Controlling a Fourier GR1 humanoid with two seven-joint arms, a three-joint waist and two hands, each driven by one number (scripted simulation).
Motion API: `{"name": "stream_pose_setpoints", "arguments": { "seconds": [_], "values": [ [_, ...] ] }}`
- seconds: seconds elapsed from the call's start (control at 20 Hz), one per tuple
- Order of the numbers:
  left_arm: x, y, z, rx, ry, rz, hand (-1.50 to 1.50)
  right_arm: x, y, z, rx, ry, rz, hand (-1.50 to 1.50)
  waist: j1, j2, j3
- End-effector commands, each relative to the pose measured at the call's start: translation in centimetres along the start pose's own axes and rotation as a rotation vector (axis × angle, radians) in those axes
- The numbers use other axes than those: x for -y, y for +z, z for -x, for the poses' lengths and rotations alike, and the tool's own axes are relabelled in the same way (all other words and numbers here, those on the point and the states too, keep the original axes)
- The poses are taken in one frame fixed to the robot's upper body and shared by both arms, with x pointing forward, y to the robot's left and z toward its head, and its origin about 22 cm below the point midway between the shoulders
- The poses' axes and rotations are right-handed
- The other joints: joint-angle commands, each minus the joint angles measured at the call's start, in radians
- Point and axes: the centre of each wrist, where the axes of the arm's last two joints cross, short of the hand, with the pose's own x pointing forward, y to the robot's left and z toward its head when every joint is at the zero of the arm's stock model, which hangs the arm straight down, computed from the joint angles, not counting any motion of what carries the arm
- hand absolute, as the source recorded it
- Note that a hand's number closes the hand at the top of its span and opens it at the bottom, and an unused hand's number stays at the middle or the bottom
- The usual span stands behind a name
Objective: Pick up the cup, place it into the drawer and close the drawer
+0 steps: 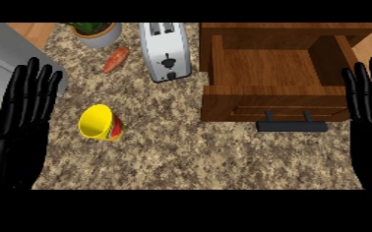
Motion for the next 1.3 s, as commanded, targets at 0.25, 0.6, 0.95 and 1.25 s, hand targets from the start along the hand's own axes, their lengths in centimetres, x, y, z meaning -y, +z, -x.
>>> {"name": "stream_pose_setpoints", "arguments": {
  "seconds": [0.25,0.6,0.95,1.25],
  "values": [
    [-1.5,0.6,-0.3,0.034,0.213,0.338,-1.5,-0.9,-1.1,0.0,-0.011,-0.023,-0.021,-1.5,0.003,-0.029,-0.002],
    [-5.1,3.2,2.8,-0.162,0.393,0.251,-1.5,1.3,-0.5,1.5,-0.09,0.052,-0.138,-1.5,-0.002,-0.028,-0.001],
    [-6.7,2.9,6.6,-0.248,0.351,0.187,-1.5,1.2,-0.3,2.1,-0.085,0.058,-0.137,-1.5,-0.006,-0.028,0.0],
    [-8.7,3.6,10.3,-0.278,0.253,0.107,-1.5,-1.0,-0.2,2.7,-0.07,0.052,-0.127,-1.5,-0.007,-0.028,-0.001]
  ]
}}
